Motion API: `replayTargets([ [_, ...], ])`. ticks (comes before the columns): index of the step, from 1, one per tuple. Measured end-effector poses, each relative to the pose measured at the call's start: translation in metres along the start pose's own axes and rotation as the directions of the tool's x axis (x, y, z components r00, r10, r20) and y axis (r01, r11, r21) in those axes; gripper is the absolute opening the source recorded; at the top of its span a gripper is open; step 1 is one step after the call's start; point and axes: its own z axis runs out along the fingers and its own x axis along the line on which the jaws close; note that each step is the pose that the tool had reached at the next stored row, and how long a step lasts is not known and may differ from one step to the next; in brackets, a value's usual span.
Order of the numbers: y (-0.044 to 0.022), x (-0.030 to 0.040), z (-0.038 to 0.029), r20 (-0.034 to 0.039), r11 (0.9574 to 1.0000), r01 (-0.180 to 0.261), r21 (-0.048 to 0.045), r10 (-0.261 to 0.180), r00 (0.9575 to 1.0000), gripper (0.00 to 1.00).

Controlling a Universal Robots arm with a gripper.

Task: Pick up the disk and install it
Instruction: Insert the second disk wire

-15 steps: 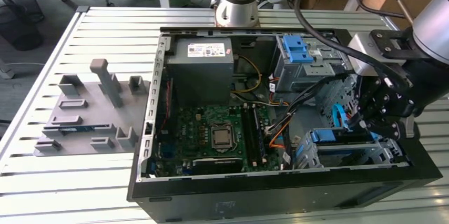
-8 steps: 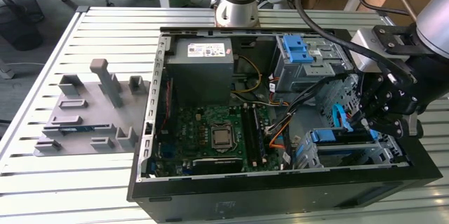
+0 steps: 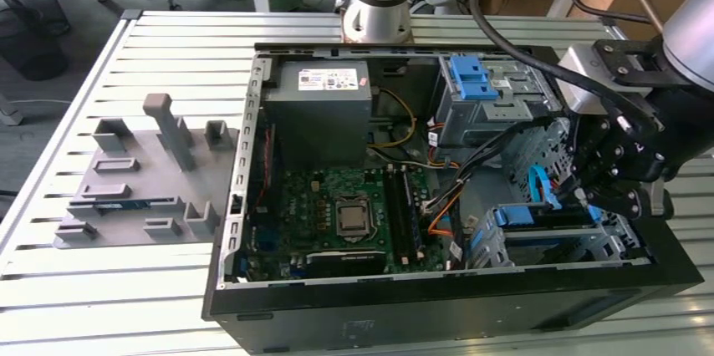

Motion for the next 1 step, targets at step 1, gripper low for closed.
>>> replayTargets([
  [1, 0.0000, 0.0000, -0.0001, 0.0000, 1.0000, 0.000, 0.0000, 0.000, 1.0000, 0.11],
])
